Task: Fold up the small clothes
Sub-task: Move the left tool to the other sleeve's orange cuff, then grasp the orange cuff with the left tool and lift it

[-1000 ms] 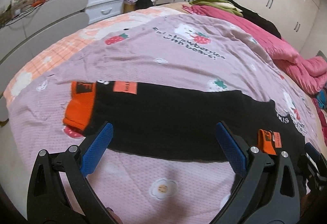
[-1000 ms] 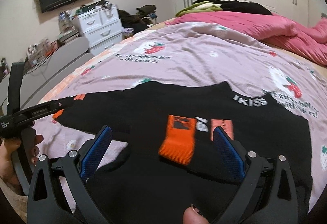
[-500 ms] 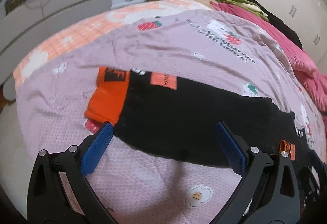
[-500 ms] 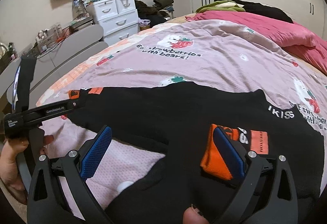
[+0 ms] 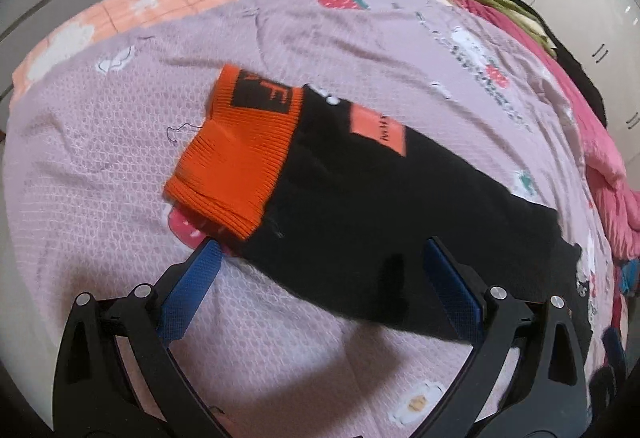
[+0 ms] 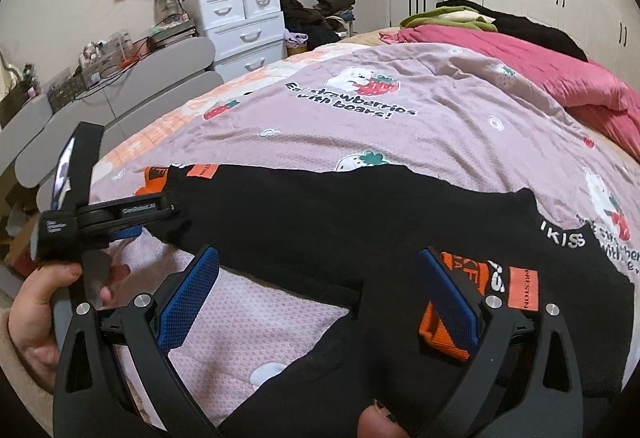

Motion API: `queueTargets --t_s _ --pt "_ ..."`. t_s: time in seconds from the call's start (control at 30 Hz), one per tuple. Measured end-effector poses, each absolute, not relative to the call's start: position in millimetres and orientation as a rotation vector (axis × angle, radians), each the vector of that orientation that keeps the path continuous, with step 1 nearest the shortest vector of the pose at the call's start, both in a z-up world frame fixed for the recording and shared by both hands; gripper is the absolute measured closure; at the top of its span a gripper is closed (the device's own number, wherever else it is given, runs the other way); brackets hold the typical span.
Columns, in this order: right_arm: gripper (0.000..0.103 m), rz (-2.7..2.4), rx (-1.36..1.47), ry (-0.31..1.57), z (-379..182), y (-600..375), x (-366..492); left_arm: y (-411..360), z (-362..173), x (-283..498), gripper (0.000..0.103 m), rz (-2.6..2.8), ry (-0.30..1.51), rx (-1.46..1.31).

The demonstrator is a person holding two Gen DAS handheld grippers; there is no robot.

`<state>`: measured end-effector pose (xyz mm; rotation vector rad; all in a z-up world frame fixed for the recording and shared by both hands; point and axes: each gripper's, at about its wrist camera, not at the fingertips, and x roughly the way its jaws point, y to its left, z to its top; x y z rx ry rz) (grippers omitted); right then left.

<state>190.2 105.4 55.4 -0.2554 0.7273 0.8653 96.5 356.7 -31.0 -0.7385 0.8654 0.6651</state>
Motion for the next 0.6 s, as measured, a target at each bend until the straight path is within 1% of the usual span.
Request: queueTargets --t_s 0.13,0.17,0.2,0.23,0.27,0.3,0.33,0.37,0.43,0.6 --pt "0.004 0.854 -0.236 0.738 55 101 194 365 -31 99 0.009 0.686 0.823 -0.747" --pt "0.004 0.853 -0.228 0.743 55 100 194 368 -30 97 0.010 0.688 0.799 -0.767" --pt "0.004 0.853 -0.218 0.749 54 99 195 371 -29 95 0.013 0.691 0.777 -0.783" --pt "0.004 0.852 -0.211 0.751 53 98 195 373 -29 93 0.027 0.700 0.755 -0.793" --pt "0.004 0.848 -0.201 0.752 53 95 195 374 -28 92 0.047 0.706 0.748 -0.790" --pt "0.004 0.846 -0.192 0.749 53 93 194 376 -28 92 0.058 0.707 0.738 -0.791" --pt "0.004 0.843 -0.176 0.744 54 89 194 378 -28 91 0.078 0.705 0.726 -0.801" --pt "0.004 0.842 -0.165 0.740 55 85 193 379 -27 89 0.088 0.708 0.716 -0.803" --pt "0.004 0.838 -0.149 0.730 58 75 191 379 -22 86 0.095 0.670 0.668 -0.818" --pt "0.004 0.811 -0.151 0.705 63 50 188 366 -1 84 0.096 0.579 0.582 -0.793"
